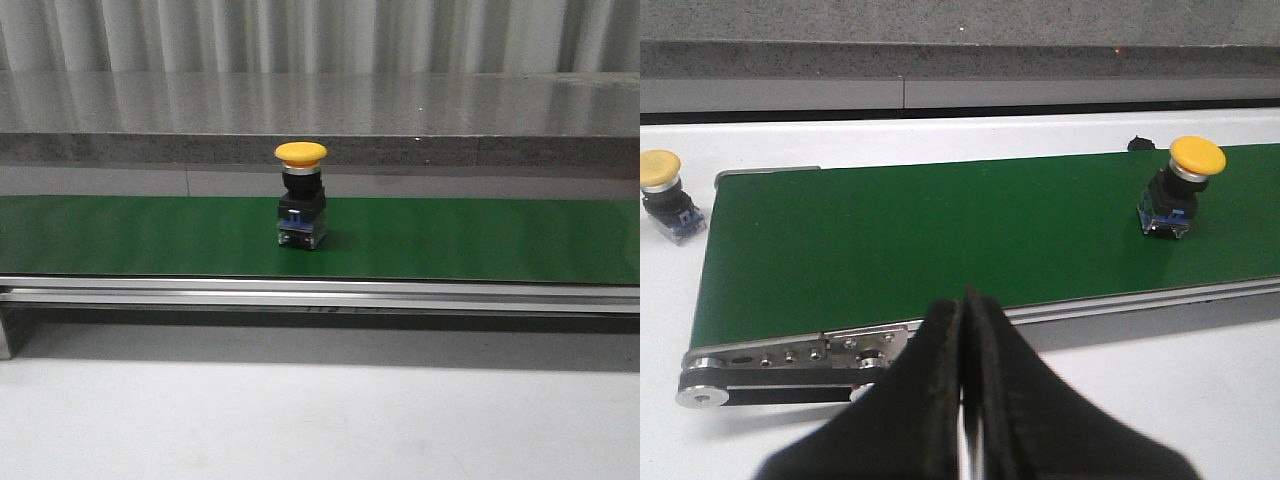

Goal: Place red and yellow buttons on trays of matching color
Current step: 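Lower the red button into the red tray and open the right gripper, then move the open right gripper over the yellow button nearing the belt end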

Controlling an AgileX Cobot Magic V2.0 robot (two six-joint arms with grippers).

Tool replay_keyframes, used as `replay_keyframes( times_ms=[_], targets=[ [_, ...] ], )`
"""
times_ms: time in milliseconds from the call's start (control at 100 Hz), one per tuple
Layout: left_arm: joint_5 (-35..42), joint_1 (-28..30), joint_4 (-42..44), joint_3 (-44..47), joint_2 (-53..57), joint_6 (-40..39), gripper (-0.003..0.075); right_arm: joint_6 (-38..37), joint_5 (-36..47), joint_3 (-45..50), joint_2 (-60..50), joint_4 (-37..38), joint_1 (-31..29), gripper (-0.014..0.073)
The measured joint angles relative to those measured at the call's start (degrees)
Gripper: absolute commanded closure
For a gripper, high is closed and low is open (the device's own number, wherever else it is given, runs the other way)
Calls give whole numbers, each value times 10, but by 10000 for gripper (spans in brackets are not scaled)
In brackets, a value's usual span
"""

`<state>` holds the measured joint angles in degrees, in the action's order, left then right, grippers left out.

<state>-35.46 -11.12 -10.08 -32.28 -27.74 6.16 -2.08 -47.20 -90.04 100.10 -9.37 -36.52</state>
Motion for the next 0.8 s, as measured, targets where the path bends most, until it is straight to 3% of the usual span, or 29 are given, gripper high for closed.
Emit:
replay_keyframes(
  times_ms=[310, 800],
  targets=[
    [1, 0, 0, 0, 0, 0, 741, -2, -35, -110, 130, 3, 0, 473],
    [1, 0, 0, 0, 0, 0, 741, -2, 0, -117, 220, 4, 0, 469]
  ],
)
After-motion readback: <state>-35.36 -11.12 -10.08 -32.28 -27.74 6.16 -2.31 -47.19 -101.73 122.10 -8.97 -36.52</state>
